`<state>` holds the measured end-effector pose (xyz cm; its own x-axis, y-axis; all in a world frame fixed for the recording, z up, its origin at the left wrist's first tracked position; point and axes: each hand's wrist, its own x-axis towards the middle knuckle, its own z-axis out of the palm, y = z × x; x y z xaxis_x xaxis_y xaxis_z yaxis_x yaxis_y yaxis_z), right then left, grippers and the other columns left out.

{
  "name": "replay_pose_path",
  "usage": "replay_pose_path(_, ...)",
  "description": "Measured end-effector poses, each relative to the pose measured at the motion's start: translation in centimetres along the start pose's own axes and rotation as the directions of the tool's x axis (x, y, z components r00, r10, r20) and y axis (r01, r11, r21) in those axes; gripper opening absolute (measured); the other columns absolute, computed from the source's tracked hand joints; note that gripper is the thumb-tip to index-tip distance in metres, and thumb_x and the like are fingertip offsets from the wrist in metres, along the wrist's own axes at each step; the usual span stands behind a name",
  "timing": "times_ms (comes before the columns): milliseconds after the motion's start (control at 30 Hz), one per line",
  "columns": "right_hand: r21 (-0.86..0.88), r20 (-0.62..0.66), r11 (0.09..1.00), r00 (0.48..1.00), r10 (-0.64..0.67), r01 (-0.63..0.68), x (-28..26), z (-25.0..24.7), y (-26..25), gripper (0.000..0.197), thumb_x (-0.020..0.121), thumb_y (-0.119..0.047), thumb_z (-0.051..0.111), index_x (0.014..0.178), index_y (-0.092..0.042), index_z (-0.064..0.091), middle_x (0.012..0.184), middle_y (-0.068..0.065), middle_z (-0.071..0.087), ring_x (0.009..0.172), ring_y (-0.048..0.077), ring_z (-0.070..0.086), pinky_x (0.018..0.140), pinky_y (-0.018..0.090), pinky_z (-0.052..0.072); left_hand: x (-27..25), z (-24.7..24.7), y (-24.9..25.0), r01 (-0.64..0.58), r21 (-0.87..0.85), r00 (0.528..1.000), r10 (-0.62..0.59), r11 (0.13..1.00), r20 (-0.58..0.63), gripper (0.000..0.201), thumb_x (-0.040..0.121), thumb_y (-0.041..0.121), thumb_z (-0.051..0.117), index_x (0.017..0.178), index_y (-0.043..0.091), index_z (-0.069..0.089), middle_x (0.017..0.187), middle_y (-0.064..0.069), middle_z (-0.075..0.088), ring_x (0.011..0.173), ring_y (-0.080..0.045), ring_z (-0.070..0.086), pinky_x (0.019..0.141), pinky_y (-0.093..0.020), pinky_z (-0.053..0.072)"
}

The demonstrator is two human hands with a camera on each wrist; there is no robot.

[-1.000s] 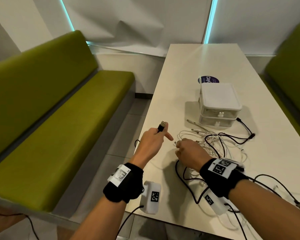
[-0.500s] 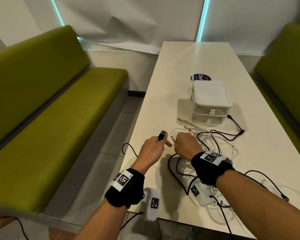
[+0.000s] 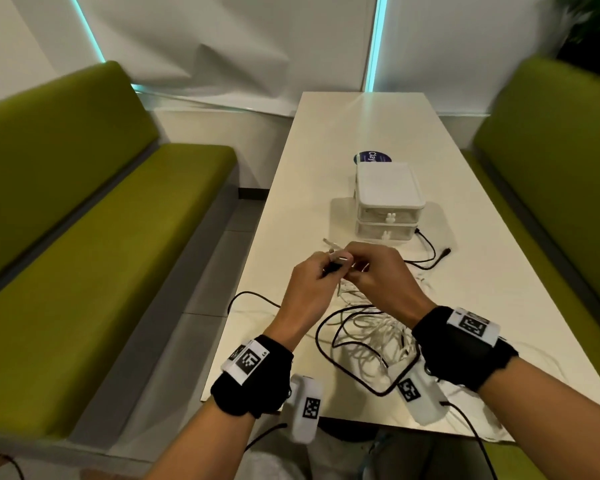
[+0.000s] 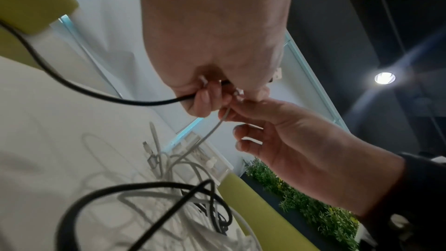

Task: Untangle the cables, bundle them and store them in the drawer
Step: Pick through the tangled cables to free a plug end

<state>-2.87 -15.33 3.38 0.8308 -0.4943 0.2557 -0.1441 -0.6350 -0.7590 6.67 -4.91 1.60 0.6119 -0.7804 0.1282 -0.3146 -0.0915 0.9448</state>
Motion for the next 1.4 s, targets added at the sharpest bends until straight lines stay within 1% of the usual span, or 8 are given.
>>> replay_pose_path(200, -0.277, 0.176, 0.960, 0.981, 0.086, -0.034, -1.0, -1.6, -0.1, 0.012, 0.086, -0.030, 0.069, 0.096, -0.035, 0.073, 0.081, -0.011, 0.070, 0.069, 0.001, 0.059, 0.068, 0.022, 0.044, -0.1, 0.5, -0.6, -0.028, 0.111, 0.996, 0.037, 0.993, -0.084, 0.019, 0.098, 0.039, 0.049, 0.081, 0.043, 0.058, 0.092, -0.003, 0.058, 0.081, -0.014, 0.057, 0.074, -0.031, 0.045)
replay_pose_path(333, -0.688, 0.240, 0.725, 0.937, 0.252, -0.019, -1.3, -2.3, -0.1, 0.023, 0.089, -0.047, 0.059, 0.092, -0.025, 0.067, 0.096, 0.002, 0.068, 0.094, 0.025, 0.063, 0.075, 0.034, 0.050, 0.1, 0.5, -1.3, 0.045, -0.023, 0.996, -0.046, 0.999, -0.076, 0.031, 0.099, 0.041, 0.045, 0.086, 0.027, 0.069, 0.087, 0.004, 0.070, 0.084, -0.007, 0.064, 0.082, -0.026, 0.047)
replay_pose_path(467, -0.864, 0.350, 0.504, 0.725, 0.593, 0.005, -2.2, -2.9, -0.2, 0.054, 0.091, -0.062, 0.047, 0.115, -0.016, 0.058, 0.118, 0.007, 0.062, 0.108, 0.026, 0.059, 0.076, 0.032, 0.041, -0.3, 0.7, -1.3, 0.038, -0.020, 0.999, -0.039, 0.999, -0.036, 0.051, 0.097, 0.050, 0.040, 0.075, 0.011, 0.065, 0.057, 0.003, 0.058, 0.062, -0.012, 0.059, 0.070, -0.032, 0.045)
replay_pose_path(567, -0.835, 0.477, 0.550, 0.536, 0.697, 0.029, -2.7, -2.4, -0.3, 0.075, 0.084, -0.067, 0.055, 0.137, -0.015, 0.043, 0.128, 0.006, 0.060, 0.109, 0.025, 0.059, 0.079, 0.030, 0.044, -0.4, 0.9, -1.6, 0.053, 0.000, 0.999, -0.053, 0.999, -0.013, 0.053, 0.096, 0.055, 0.039, 0.072, 0.014, 0.063, 0.053, -0.002, 0.048, 0.056, -0.025, 0.052, 0.063, -0.035, 0.042)
replay_pose_path(667, -0.753, 0.571, 0.652, 0.397, 0.718, -0.095, -3.0, -1.1, 0.9, 0.084, 0.076, -0.045, 0.078, 0.142, -0.018, 0.033, 0.105, 0.005, 0.069, 0.069, 0.019, 0.065, 0.060, 0.026, 0.049, -0.4, 0.8, -1.6, 0.047, 0.006, 0.999, -0.047, 0.999, -0.015, 0.052, 0.091, 0.059, 0.043, 0.073, 0.017, 0.067, 0.052, -0.006, 0.037, 0.049, -0.017, 0.035, 0.054, -0.029, 0.028)
replay_pose_path(800, -0.644, 0.510, 0.723, 0.564, 0.649, -0.249, -2.6, -0.2, 3.5, 0.058, 0.081, 0.001, 0.060, 0.132, -0.011, 0.036, 0.089, 0.006, 0.061, 0.063, 0.022, 0.065, 0.054, 0.033, 0.053, 0.2, 0.3, -1.8, 0.060, -0.045, 0.995, -0.064, 0.997, -0.078, 0.026, 0.090, 0.041, 0.062, 0.082, 0.018, 0.074, 0.063, -0.003, 0.059, 0.051, -0.011, 0.037, 0.054, -0.019, 0.035)
replay_pose_path(1000, -0.703, 0.100, 0.686, 0.930, 0.354, -0.186, -1.1, -1.3, 6.4, 0.041, 0.081, 0.003, 0.046, 0.121, -0.005, 0.040, 0.108, 0.019, 0.054, 0.094, 0.042, 0.059, 0.070, 0.040, 0.039, 1.2, -0.9, -1.6, 0.121, -0.301, 0.963, -0.186, 0.946, -0.196, 0.034, 0.092, 0.044, 0.057, 0.096, 0.015, 0.075, 0.050, 0.013, 0.023, 0.047, -0.010, 0.021, 0.046, -0.025, 0.022)
replay_pose_path(1400, -0.789, 0.203, 0.591, 0.835, 0.511, -0.170, -0.3, -3.7, 4.5, 0.045, 0.088, -0.014, 0.050, 0.132, -0.016, 0.046, 0.125, 0.015, 0.045, 0.104, 0.037, 0.058, 0.080, 0.034, 0.047, 0.2, -0.6, -1.9, 0.191, -0.361, 0.977, -0.211, 0.913, -0.019, 0.068, 0.097, 0.053, 0.031, 0.089, 0.001, 0.074, 0.048, 0.001, 0.032, 0.046, -0.012, 0.037, 0.068, -0.040, 0.050)
